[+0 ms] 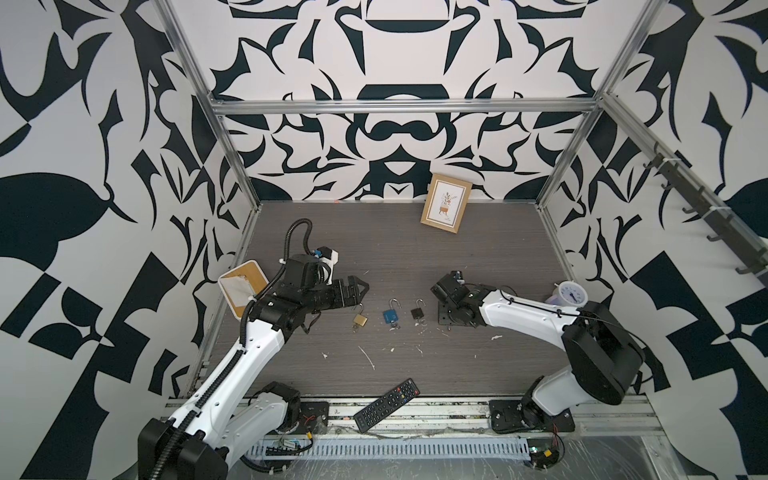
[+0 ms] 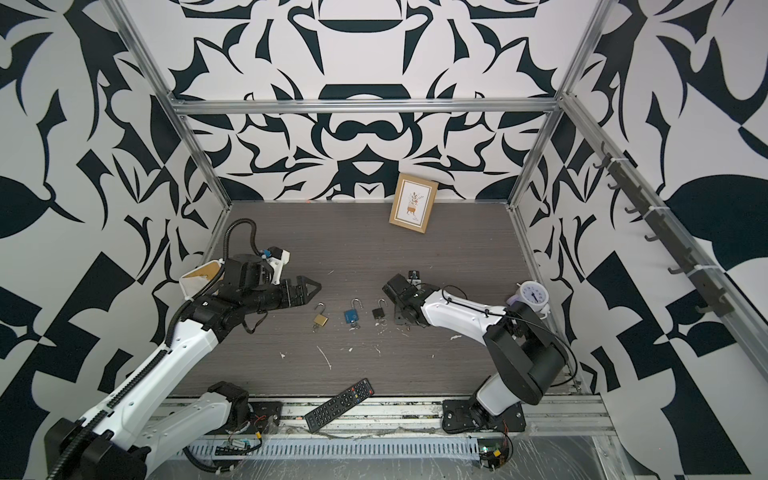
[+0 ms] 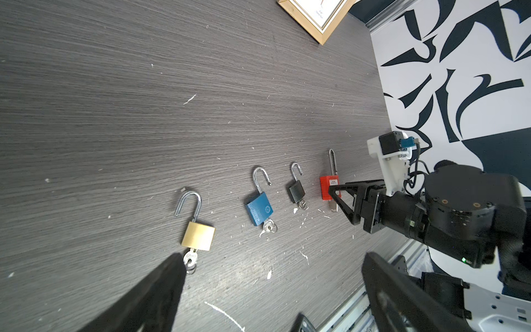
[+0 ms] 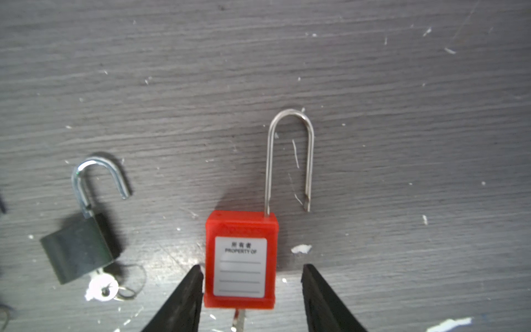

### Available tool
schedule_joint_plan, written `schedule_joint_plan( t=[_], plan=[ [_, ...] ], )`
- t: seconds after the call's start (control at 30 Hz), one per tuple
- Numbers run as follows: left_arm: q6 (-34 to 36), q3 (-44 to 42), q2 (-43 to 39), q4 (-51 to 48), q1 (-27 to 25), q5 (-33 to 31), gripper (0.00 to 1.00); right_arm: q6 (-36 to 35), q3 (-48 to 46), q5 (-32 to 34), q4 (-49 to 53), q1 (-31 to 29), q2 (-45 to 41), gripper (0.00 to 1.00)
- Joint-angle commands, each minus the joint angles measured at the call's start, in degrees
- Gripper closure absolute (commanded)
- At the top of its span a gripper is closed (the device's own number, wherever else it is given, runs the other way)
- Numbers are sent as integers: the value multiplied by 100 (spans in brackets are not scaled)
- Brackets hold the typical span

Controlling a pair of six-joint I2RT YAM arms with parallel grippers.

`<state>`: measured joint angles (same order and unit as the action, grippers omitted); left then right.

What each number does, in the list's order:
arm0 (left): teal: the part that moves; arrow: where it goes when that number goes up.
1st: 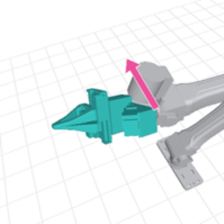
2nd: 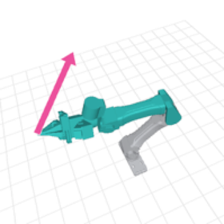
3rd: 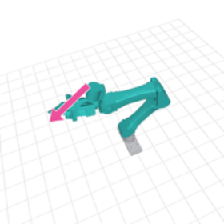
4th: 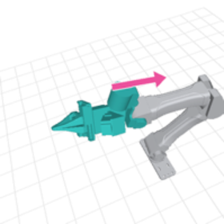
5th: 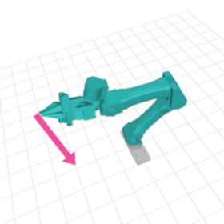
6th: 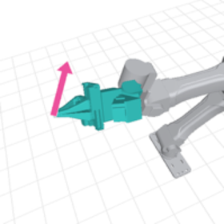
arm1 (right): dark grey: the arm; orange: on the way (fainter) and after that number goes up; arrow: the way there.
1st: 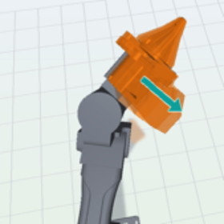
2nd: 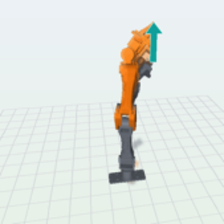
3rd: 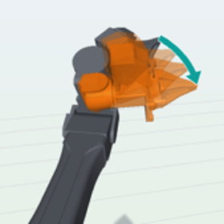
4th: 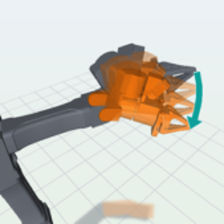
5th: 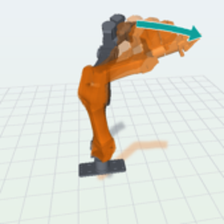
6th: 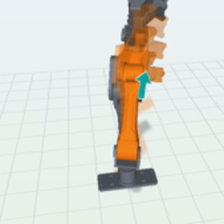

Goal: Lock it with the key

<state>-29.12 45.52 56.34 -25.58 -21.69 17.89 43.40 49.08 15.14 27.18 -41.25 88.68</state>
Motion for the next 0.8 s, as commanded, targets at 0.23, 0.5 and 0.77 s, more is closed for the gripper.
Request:
schedule_joint_plan(
  t=[0.23, 0.5, 0.77],
  plan=[
    [-19, -93, -10, -23, -46, 45, 0, -24, 376, 148, 1, -29, 299, 48],
    [-80, -113, 61, -14, -80, 33, 1, -41, 280, 87, -139, -23, 378, 49],
    [-111, -133, 126, 21, -148, 14, 2, 3, 138, 16, -310, -14, 452, 53]
  ],
)
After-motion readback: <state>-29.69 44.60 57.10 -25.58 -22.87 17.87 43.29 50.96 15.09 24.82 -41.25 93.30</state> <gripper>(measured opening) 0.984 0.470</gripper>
